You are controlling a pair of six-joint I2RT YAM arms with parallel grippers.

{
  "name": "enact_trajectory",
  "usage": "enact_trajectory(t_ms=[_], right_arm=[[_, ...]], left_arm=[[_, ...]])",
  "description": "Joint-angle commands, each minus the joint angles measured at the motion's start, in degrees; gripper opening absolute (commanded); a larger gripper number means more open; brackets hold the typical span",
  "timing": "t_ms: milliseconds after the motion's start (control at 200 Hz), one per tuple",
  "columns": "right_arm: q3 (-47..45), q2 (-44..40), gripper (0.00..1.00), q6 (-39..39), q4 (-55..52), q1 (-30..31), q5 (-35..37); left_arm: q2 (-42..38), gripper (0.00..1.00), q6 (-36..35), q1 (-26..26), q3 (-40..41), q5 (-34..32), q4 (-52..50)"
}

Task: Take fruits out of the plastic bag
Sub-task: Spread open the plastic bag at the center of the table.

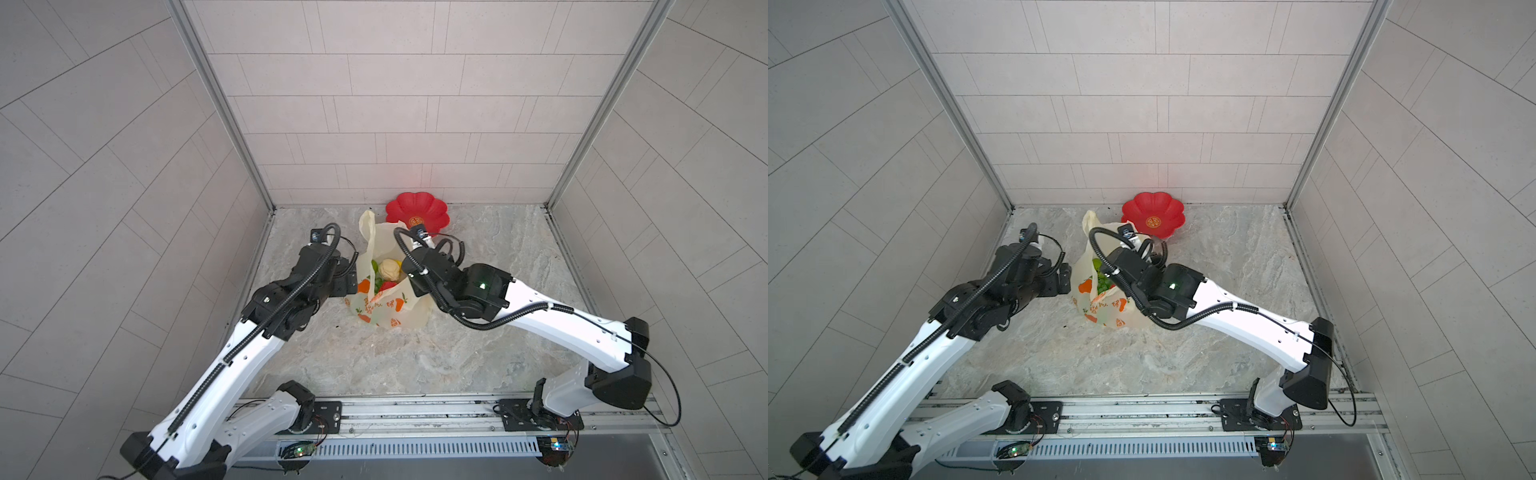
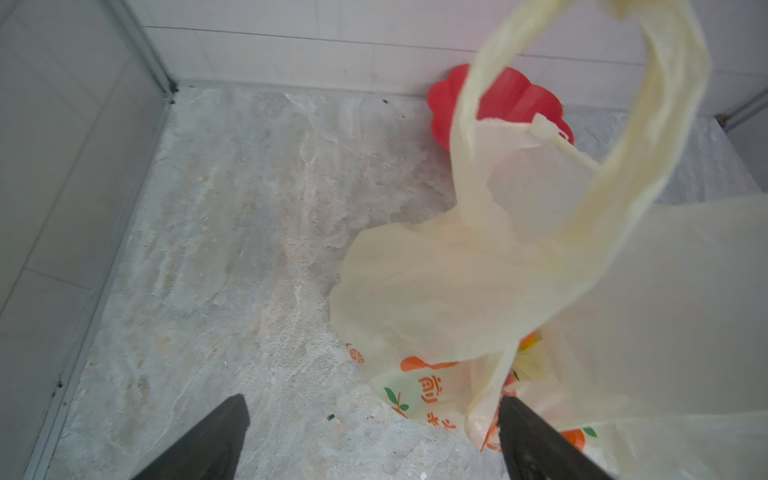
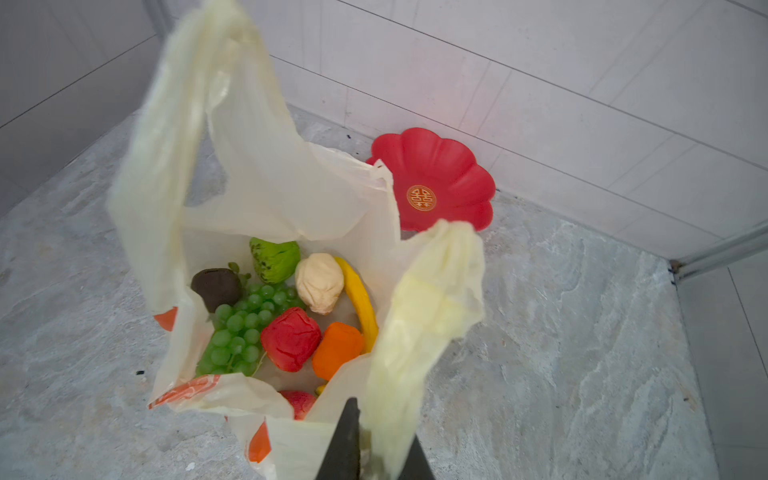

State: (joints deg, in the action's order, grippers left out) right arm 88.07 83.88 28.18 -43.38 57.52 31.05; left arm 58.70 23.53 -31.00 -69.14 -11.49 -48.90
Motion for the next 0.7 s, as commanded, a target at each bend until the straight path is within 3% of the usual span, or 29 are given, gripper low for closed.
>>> enact_trajectory(t_ms=[0,170,280,450,530,615,695], right_arm=[[-5.97,-5.31,0.12,2.13,5.01,-3.1,-5.21],[-12.73,-11.46,0.11,2.23,9.01,-5.05,-6.19],[-14.31,-12.9,0.09,2.78,10.15,-5.05,-7.74],[-16.51,-14.32,0.08,2.32,10.48,-5.05,-7.57],[-17.82,-15.55,0.08,0.8,10.87,-5.35,-6.41],[-18.48,-16.91,0.08,0.55,9.83,-6.7,-6.35],[-19.6,-18.64,0.08,0.34,9.2,-9.12,-7.23]], left_arm=[[1.2,0.98,-1.36,-2.43,-4.92,5.74,-1.25],[5.35,1.0,-0.85,-5.25,-9.98,5.72,-2.16],[10.75,1.0,0.83,-6.21,-13.53,1.33,-4.78],[16.87,1.0,6.01,-5.02,-15.79,-10.54,-5.06],[18.44,0.95,8.13,-0.62,-15.92,-6.8,-4.82],[18.58,0.8,9.09,4.05,-14.6,0.22,-3.39],[18.15,0.68,8.83,4.81,-13.27,3.17,-2.0]])
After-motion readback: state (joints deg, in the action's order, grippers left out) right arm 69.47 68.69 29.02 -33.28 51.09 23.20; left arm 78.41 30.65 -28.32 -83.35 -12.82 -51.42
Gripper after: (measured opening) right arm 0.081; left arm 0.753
